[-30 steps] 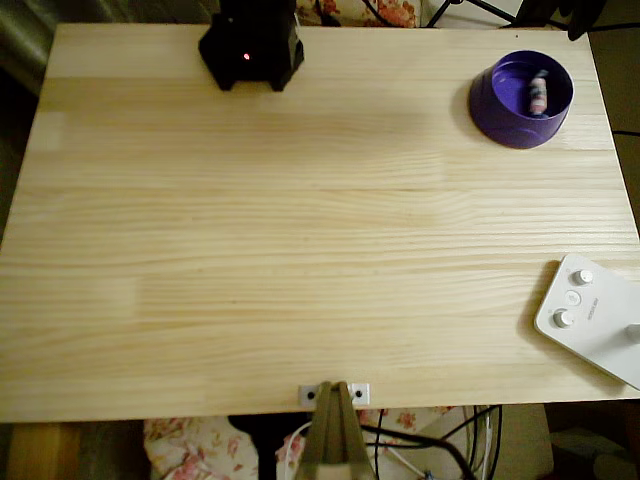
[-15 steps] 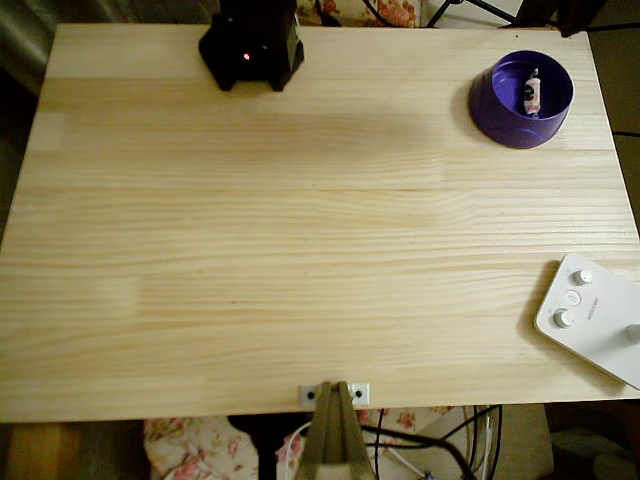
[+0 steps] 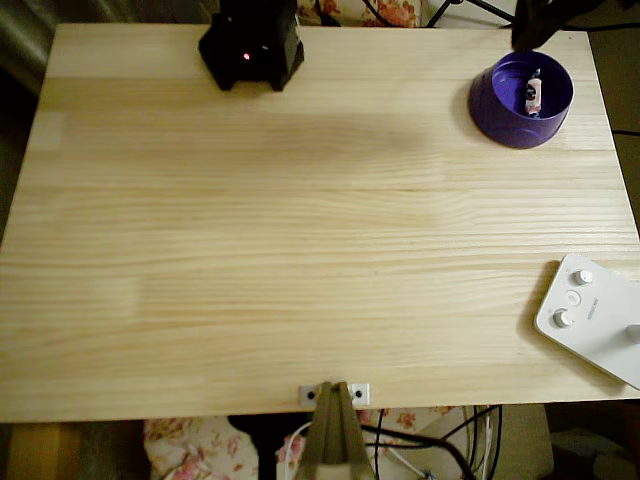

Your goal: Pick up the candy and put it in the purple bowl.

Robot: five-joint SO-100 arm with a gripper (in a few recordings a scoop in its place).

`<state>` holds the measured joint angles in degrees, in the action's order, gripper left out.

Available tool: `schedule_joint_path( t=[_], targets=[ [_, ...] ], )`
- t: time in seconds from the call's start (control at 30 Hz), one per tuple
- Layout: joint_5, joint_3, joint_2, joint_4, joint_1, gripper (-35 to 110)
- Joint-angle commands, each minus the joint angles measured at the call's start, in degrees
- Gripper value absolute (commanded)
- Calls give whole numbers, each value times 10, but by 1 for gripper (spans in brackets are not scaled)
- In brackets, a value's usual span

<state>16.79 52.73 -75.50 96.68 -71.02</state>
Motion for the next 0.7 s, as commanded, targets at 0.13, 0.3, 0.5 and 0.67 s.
schedule_joint_path(
  t=[0.13,0.3,0.5,0.67],
  targets=[
    [203,62,-176,-15,50,0],
    [212,134,-252,-60,102,0],
    [129,209,-318,-54,180,0],
    [16,299,-395,-63,265,0]
  ],
)
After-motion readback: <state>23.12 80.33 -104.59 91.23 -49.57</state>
